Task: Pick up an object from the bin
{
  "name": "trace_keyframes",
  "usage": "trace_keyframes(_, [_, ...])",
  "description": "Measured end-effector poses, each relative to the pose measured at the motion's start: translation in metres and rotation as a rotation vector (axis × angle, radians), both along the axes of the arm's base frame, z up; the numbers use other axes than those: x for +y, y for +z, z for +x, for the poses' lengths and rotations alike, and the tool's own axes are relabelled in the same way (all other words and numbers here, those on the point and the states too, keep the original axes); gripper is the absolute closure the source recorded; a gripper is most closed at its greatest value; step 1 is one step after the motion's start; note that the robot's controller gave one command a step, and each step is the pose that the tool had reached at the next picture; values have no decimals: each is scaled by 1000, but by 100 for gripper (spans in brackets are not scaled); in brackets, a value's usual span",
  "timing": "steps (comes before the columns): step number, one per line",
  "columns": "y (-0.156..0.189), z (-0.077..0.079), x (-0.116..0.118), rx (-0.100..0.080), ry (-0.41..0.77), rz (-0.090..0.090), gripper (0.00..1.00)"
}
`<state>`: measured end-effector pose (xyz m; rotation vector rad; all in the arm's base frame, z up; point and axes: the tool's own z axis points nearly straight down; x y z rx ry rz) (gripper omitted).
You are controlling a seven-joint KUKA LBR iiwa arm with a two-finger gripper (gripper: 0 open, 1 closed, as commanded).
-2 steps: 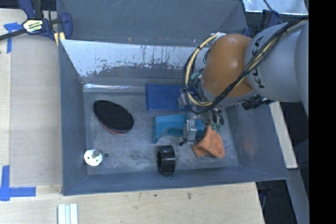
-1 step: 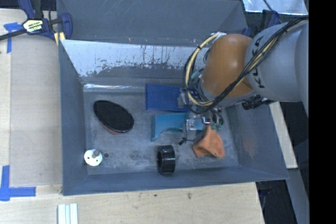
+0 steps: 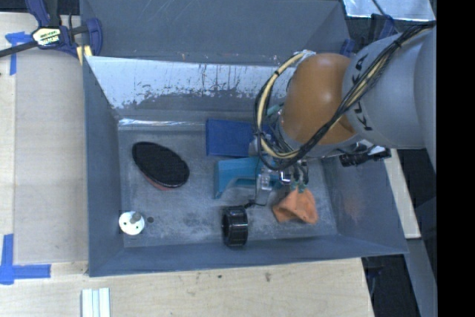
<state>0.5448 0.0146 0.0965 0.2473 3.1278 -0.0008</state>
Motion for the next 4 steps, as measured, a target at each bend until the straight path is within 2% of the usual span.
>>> trace_keyframes(1, [-23,1,2,-5,-13,1,0])
trace_keyframes(2, [-20,5,-5,-19,-252,8,100])
trace_keyframes(4, [-18,5,-4,-16,-250,7,100])
